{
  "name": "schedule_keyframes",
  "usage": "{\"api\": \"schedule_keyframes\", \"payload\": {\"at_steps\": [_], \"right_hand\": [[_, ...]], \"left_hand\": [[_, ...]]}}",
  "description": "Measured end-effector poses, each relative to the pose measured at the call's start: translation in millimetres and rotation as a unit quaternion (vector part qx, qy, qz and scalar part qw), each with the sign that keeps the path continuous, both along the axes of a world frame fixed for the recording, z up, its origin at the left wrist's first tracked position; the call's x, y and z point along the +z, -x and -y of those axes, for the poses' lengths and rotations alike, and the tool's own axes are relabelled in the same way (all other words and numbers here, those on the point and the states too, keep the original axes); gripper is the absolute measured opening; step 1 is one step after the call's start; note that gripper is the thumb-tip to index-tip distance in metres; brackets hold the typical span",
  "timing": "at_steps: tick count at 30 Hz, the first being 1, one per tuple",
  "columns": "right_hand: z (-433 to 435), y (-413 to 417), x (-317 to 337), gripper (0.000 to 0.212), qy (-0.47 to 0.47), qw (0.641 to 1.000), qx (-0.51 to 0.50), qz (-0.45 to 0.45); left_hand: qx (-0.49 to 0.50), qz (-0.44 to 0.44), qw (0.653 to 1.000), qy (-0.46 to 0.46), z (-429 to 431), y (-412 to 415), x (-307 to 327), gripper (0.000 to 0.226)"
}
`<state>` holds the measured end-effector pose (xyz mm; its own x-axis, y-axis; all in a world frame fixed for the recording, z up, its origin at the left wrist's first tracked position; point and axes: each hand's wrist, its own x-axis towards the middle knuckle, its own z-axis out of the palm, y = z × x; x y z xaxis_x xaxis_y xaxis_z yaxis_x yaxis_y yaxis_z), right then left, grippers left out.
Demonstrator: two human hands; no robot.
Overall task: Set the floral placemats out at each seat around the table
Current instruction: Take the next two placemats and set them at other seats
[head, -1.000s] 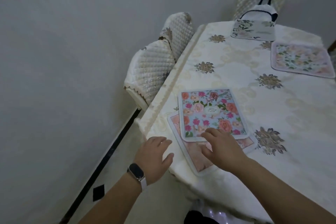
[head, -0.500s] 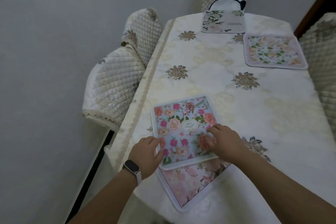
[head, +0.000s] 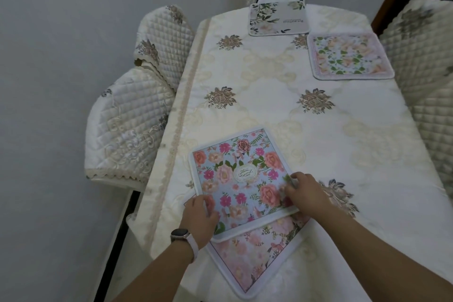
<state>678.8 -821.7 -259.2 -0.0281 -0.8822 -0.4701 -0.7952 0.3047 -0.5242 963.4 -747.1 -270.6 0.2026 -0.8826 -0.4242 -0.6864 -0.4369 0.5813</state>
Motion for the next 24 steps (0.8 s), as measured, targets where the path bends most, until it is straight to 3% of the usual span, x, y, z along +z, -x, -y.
{"api": "schedule_keyframes", "payload": {"at_steps": [2,6,9,15,24], "right_hand": [[4,0,-3,0.042,-0.001,0.999,-0.028,0.016],[9,-1,-1,0.049,-0.008,0.993,-0.094,0.072],[6,-2,-4,0.047,-0.017,0.988,-0.119,0.099],[-2,-1,-5,0.018,-0.052,0.976,-0.163,0.134],[-24,-2,7,0.013,-0.016,0.976,-0.146,0.160]], "left_hand": [[0.105,-0.052,0.993,0.008,2,5,1,0.012],[0.261,-0.166,0.950,-0.041,11,6,4,0.025],[0.239,-0.186,0.950,-0.075,14,-2,1,0.011],[0.219,-0.179,0.958,-0.043,8,8,8,0.017],[0.211,-0.200,0.957,-0.006,-4,7,20,0.020]]}}
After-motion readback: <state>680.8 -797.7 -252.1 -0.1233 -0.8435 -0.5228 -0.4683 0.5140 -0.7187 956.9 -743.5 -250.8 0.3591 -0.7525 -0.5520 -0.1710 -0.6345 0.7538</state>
